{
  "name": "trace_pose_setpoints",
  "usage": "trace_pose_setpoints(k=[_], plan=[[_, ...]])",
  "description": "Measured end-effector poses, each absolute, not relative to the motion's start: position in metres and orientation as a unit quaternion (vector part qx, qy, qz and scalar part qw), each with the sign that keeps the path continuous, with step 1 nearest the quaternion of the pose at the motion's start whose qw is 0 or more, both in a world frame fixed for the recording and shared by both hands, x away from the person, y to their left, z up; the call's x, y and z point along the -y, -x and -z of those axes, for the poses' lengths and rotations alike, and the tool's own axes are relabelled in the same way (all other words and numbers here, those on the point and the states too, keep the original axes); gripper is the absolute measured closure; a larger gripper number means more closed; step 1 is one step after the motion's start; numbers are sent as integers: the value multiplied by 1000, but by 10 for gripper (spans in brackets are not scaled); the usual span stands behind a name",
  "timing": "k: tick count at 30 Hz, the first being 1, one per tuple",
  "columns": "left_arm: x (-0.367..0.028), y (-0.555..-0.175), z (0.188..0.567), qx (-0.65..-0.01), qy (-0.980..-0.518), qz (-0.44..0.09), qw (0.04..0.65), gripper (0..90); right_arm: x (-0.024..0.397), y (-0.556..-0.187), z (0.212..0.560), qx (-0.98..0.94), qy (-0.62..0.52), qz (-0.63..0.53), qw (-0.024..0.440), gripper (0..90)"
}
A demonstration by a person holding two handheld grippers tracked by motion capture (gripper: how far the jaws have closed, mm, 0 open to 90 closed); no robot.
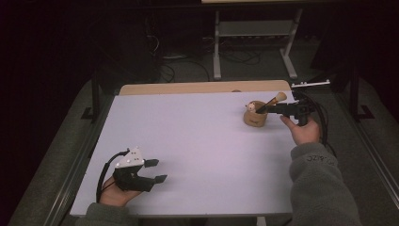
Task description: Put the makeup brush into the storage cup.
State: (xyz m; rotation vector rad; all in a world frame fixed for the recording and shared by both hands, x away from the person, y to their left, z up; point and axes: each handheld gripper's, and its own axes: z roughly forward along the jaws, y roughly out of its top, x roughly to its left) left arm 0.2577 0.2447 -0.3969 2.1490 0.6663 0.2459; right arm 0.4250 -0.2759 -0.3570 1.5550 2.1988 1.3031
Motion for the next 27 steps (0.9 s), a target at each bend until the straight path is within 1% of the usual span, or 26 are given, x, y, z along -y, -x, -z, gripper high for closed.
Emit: trace_pose_setpoints(k=[5, 18, 27], plan=[[-246, -258, 396, -268, -859, -98, 425, 353, 268, -418, 358, -742, -508, -430, 78, 401], [-249, -258, 396, -279, -856, -99, 424, 330, 267, -403, 361, -748, -498, -432, 78, 357], [-249, -258, 397, -281, -856, -100, 423, 321, 261, -394, 359, -754, -484, -438, 77, 346]])
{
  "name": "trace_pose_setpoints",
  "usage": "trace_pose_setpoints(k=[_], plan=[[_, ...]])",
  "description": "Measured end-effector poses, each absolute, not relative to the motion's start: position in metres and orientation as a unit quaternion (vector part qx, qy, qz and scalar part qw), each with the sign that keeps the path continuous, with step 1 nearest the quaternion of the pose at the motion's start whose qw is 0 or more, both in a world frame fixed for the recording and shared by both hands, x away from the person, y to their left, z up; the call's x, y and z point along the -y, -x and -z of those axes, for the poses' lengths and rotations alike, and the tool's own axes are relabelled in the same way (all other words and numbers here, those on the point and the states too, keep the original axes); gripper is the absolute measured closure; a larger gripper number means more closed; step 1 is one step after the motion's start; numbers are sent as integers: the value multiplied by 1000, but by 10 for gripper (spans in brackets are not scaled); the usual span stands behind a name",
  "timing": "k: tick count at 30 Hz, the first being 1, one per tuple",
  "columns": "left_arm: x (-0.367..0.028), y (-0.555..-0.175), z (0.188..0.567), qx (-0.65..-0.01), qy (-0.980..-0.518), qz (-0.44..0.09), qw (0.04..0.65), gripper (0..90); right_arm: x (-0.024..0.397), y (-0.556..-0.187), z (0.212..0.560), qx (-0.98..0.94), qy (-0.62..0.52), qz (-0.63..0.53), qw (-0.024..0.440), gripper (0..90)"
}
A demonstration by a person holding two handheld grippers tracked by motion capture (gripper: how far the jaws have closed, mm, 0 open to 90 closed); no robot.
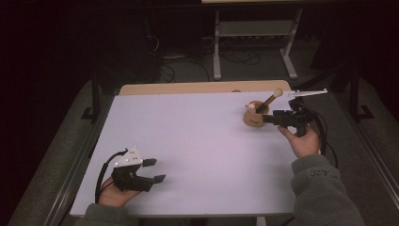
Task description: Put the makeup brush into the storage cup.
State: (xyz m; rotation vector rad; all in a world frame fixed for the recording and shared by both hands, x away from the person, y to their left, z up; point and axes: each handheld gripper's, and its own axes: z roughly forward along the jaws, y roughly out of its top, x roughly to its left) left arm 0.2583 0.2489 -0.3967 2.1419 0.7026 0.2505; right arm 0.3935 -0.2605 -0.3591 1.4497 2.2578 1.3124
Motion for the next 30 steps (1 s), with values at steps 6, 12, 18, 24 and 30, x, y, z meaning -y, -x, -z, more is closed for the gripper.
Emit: trace_pose_setpoints(k=[6, 12, 18, 24, 30], plan=[[-250, -258, 398, -281, -857, -102, 421, 314, 256, -389, 359, -756, -480, -438, 75, 334], [-251, -258, 399, -291, -854, -101, 420, 305, 252, -383, 362, -761, -472, -438, 76, 319], [-250, -259, 399, -291, -855, -100, 417, 294, 247, -375, 367, -761, -472, -440, 75, 299], [-252, -260, 401, -296, -855, -101, 414, 281, 244, -367, 371, -765, -465, -440, 74, 287], [-252, -261, 402, -299, -854, -101, 412, 268, 238, -358, 373, -777, -456, -427, 76, 274]])
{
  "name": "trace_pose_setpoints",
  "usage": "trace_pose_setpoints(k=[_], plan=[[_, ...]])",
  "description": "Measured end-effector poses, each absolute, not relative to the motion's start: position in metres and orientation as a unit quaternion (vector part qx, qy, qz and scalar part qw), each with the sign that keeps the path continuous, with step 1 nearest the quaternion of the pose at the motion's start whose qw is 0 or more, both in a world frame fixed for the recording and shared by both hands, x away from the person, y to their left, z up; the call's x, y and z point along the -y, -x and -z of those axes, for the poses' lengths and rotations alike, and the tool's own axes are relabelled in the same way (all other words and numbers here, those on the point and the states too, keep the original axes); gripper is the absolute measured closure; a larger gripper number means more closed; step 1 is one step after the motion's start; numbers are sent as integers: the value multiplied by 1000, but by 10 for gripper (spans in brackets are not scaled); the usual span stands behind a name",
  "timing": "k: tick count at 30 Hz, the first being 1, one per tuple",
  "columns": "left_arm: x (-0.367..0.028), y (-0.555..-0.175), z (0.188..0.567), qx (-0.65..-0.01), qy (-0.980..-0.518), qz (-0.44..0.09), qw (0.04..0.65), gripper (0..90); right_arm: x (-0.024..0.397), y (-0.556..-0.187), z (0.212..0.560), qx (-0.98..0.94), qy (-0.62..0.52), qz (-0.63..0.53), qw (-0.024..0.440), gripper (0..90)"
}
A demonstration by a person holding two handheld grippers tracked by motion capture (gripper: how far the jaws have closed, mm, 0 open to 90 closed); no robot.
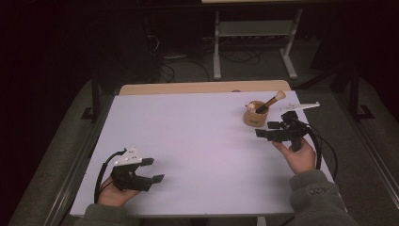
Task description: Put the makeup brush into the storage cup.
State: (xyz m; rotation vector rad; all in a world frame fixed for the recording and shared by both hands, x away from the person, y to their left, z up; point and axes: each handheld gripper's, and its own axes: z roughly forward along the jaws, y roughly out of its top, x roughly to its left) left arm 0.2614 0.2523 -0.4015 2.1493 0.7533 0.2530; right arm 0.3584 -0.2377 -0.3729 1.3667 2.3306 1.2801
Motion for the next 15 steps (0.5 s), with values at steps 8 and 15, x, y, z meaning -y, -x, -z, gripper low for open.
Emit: trace_pose_setpoints(k=[8, 15], plan=[[-252, -262, 402, -302, -854, -99, 411, 261, 234, -346, 376, -781, -442, -434, 75, 267], [-252, -262, 403, -302, -855, -98, 411, 248, 228, -340, 378, -785, -436, -434, 71, 258]])
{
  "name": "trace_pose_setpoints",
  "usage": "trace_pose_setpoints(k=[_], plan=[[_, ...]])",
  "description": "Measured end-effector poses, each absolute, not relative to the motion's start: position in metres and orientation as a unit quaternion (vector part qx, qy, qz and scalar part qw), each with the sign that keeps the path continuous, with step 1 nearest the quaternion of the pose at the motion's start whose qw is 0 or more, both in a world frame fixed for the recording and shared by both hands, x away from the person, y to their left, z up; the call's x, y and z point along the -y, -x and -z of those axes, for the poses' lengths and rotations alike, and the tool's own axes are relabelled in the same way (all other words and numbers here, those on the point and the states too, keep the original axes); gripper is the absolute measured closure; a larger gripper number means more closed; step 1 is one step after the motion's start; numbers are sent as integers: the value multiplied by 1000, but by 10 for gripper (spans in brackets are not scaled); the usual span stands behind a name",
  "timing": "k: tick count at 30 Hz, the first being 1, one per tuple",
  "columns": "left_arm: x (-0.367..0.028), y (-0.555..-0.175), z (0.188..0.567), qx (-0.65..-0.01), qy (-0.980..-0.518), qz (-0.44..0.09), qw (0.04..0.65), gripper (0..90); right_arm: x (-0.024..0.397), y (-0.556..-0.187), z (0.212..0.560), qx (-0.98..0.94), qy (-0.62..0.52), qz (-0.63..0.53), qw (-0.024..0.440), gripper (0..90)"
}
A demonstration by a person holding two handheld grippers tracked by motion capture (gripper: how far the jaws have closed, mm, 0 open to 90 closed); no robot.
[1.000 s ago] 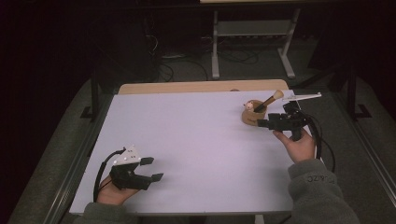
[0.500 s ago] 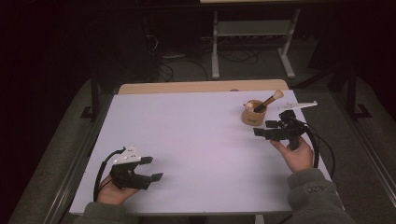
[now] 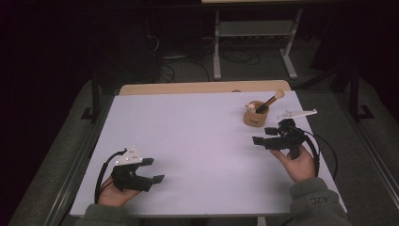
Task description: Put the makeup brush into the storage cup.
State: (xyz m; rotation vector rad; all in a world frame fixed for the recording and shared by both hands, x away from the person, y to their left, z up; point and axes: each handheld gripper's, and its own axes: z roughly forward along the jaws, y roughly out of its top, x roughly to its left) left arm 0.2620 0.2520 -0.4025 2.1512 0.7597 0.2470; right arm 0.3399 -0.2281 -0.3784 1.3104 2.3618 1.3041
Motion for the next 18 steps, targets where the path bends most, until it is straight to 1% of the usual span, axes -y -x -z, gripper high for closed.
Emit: trace_pose_setpoints(k=[18], plan=[[-255, -259, 403, -308, -849, -94, 418, 207, 220, -320, 388, -796, -414, -436, 76, 248]])
